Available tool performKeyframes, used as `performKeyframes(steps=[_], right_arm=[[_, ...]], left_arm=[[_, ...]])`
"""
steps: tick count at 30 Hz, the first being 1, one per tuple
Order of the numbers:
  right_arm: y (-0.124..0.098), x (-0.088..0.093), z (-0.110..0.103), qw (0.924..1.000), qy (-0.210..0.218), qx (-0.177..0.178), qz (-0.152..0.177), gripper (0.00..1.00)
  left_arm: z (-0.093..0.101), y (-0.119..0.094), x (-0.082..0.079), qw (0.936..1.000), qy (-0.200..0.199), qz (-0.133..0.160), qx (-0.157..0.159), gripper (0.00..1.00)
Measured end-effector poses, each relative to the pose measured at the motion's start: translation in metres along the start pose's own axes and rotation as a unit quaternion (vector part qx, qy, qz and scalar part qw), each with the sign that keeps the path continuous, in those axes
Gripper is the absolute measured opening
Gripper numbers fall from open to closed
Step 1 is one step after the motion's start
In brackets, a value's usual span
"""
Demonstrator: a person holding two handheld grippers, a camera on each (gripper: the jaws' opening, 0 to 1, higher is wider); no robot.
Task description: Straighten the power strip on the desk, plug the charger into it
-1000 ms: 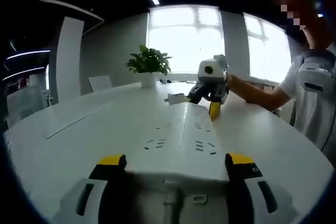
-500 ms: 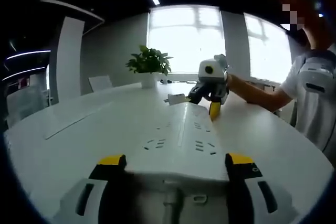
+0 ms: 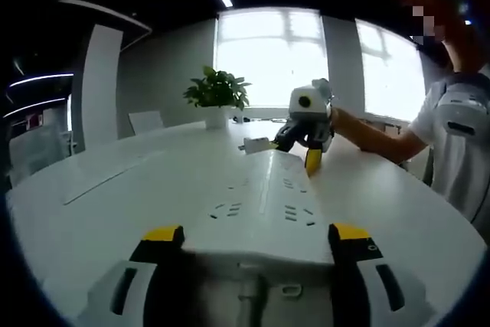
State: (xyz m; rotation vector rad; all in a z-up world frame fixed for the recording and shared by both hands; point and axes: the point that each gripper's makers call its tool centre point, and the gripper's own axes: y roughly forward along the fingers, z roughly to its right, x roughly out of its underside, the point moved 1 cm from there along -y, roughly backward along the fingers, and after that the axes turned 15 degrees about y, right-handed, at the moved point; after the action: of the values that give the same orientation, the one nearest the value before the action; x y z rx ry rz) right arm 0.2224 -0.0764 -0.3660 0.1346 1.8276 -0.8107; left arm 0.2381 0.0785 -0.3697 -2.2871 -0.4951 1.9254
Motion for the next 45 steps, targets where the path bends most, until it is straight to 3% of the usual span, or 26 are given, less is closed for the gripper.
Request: performKeyframes(steps=[45], right_arm=[[-0.011,0.004,0.007,0.9999,0.001,0.009,-0.013,0.42]], left_arm=[[0.003,0.013,-0.005,1.0,-0.001,-0.001,-0.002,0.78]])
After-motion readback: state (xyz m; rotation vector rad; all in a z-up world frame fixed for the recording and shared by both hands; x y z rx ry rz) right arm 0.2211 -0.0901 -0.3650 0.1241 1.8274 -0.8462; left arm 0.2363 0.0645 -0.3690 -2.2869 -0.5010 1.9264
